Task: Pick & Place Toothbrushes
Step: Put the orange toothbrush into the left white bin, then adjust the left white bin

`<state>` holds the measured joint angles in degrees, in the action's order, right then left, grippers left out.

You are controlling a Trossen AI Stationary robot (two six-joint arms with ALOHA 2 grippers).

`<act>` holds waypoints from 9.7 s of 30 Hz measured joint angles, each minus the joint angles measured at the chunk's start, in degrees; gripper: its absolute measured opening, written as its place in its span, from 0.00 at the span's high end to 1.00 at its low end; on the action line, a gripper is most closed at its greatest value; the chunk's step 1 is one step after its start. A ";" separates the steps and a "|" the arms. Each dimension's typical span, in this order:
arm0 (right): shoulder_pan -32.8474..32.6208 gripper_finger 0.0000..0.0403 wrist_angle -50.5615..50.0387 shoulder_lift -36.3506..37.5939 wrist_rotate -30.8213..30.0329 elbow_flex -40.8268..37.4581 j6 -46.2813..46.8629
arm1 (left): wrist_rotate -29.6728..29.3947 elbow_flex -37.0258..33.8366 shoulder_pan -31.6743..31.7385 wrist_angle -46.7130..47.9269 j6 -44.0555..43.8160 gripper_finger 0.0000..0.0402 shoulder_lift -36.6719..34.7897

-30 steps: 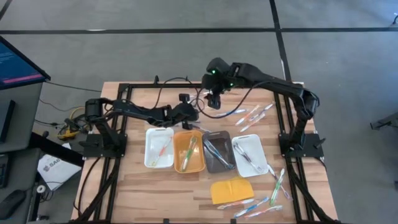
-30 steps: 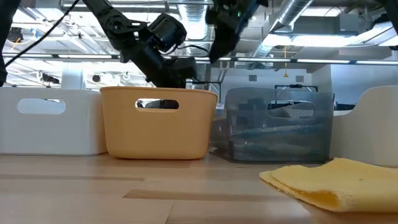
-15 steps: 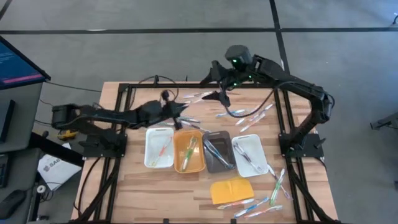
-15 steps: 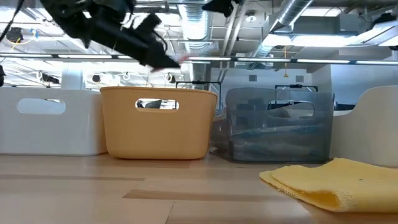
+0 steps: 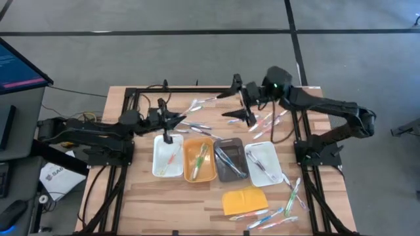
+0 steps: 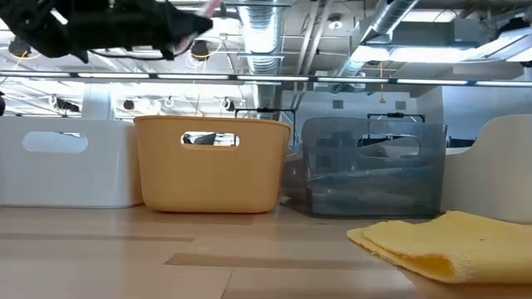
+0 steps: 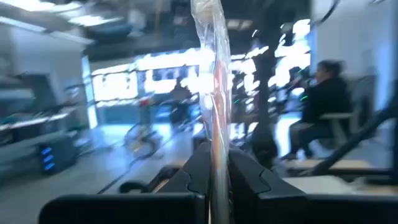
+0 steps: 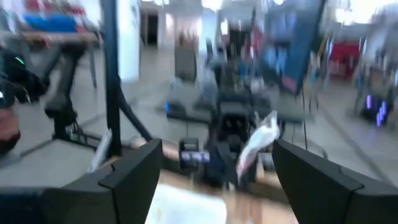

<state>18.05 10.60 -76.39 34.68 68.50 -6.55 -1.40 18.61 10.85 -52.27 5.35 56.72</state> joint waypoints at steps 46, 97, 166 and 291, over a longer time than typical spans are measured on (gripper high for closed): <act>-12.08 0.26 28.88 -10.78 -12.66 -9.21 4.64 | 9.74 11.35 -8.83 -21.48 -6.91 0.96 18.77; -13.41 0.44 28.43 -15.53 -13.79 -4.36 0.57 | 8.97 11.30 -6.65 -13.71 -7.06 0.96 18.79; -22.54 0.96 7.04 -21.36 -27.33 4.78 -32.80 | -2.59 11.28 -7.28 33.59 -2.80 0.67 -19.29; -28.20 0.97 -50.68 -67.54 -40.26 65.77 -39.31 | -4.55 11.30 -7.30 43.08 -2.74 0.67 -27.72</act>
<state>-10.15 -40.07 -143.93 -5.58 134.28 -45.87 -5.95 29.91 3.55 -9.19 2.61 28.99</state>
